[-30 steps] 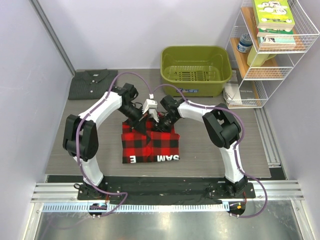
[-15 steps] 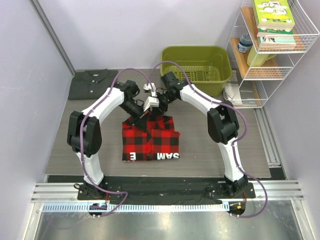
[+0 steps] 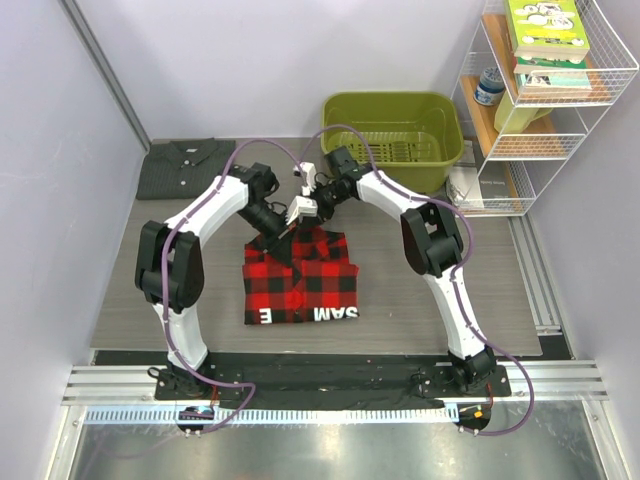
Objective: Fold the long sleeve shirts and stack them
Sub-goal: Fold the shirt
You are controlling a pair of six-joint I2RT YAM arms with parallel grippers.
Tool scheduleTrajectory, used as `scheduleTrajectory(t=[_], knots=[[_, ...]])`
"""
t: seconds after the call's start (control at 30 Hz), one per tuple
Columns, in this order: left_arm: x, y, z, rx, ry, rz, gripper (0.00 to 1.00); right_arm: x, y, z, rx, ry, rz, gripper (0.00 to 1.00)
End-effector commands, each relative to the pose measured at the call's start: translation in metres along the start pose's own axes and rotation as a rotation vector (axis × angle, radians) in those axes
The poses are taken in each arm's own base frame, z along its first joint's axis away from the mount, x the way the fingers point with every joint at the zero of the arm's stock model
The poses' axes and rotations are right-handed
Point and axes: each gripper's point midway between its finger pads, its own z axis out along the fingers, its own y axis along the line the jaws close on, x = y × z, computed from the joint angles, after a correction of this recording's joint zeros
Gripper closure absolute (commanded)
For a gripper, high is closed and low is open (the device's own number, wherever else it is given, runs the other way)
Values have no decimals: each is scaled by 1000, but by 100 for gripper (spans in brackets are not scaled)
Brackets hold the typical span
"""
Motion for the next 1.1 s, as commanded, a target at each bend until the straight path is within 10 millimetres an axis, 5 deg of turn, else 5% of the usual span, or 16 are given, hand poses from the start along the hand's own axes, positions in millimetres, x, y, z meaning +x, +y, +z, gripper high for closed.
scheduleTrajectory(t=[0.0, 0.3, 0.63, 0.83, 1.07], knots=[[1, -1, -5, -13, -13, 29, 100, -19, -4, 6, -8, -61, -35, 73], [-4, 4, -13, -2, -45, 2, 100, 38, 2, 23, -18, 52, -48, 75], [-10, 43, -24, -93, -44, 17, 100, 53, 22, 16, -56, 80, -48, 75], [-13, 66, -32, -111, -29, 31, 100, 36, 21, 11, -48, 61, -65, 75], [-19, 81, -36, -134, -29, 57, 100, -21, 3, -9, 59, -24, -117, 67]])
